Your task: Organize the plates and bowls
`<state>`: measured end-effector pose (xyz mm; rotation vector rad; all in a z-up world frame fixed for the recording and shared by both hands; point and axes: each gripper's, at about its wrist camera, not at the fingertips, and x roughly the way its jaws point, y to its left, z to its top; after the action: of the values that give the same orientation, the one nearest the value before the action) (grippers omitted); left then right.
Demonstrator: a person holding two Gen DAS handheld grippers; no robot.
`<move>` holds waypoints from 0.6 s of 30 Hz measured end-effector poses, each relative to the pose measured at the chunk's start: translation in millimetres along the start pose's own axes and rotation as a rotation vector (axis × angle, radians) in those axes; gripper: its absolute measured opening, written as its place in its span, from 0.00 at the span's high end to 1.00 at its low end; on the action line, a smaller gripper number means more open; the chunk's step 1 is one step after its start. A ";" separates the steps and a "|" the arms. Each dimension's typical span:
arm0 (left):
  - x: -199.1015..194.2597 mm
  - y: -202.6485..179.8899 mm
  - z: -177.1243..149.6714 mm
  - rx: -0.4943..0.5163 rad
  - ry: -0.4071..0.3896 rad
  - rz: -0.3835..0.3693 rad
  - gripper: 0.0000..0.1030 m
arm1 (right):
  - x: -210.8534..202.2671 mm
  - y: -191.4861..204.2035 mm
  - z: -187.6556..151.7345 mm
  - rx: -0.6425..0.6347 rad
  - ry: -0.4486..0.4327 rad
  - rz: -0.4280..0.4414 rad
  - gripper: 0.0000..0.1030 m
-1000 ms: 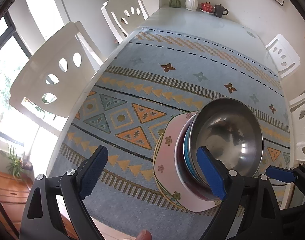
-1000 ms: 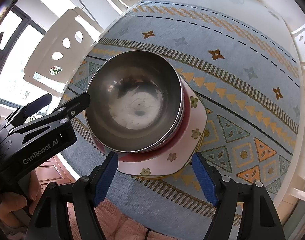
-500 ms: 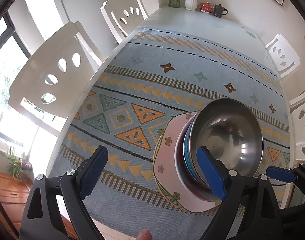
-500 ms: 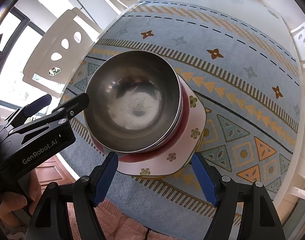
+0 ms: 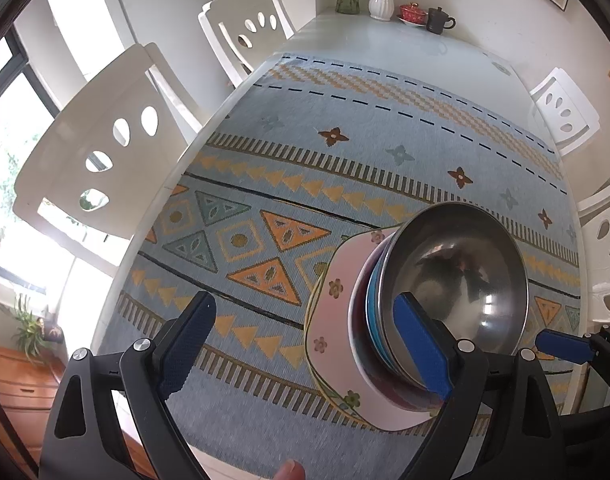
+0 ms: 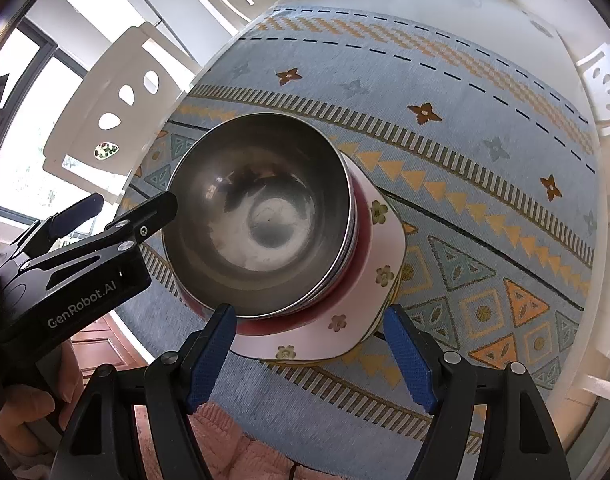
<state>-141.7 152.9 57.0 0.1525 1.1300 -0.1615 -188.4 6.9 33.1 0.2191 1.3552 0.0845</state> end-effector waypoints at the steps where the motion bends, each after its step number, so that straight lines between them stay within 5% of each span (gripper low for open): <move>1: 0.2 -0.3 0.1 0.000 0.001 0.000 0.13 | 0.2 0.2 0.2 0.002 0.000 0.000 0.28; 18: 7.5 -2.9 5.9 0.016 0.012 -0.002 0.13 | 2.7 -4.2 4.5 0.017 -0.002 0.001 0.28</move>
<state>-133.9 148.5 52.6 0.1666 1.1411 -0.1714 -183.7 2.8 30.5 0.2341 1.3544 0.0739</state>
